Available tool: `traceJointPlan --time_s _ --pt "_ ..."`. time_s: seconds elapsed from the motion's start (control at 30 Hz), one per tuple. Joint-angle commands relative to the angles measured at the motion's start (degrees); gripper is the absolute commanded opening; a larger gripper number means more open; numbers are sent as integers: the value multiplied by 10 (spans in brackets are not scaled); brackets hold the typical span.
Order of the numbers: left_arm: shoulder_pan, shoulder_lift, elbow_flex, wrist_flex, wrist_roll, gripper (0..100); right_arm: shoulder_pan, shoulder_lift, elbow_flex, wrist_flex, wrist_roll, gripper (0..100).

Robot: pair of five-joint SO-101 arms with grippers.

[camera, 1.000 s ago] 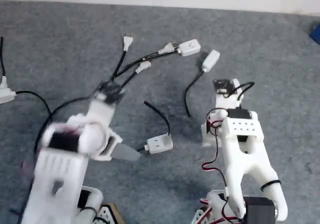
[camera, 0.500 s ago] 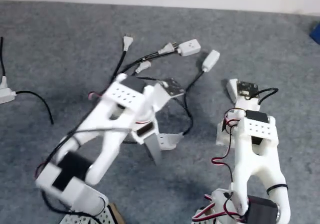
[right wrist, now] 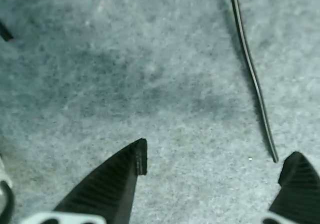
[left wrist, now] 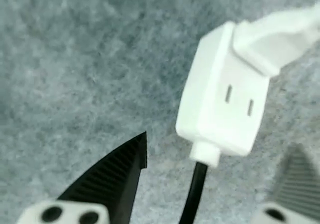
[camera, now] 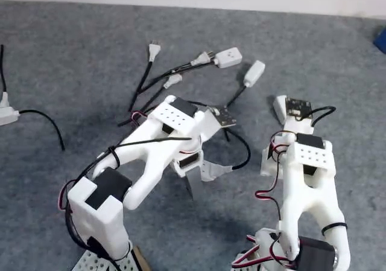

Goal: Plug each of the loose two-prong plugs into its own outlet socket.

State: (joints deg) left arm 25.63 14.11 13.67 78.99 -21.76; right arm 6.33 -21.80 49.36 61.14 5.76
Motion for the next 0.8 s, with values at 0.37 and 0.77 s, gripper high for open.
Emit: traceJointPlan --time_s 0.37,0.77 --pt "-189 -4 -91 -6 -38 6 7 -10 -21 -1 7 393" --pt "-554 32 -380 -7 -77 5 6 -10 -22 -1 7 393"
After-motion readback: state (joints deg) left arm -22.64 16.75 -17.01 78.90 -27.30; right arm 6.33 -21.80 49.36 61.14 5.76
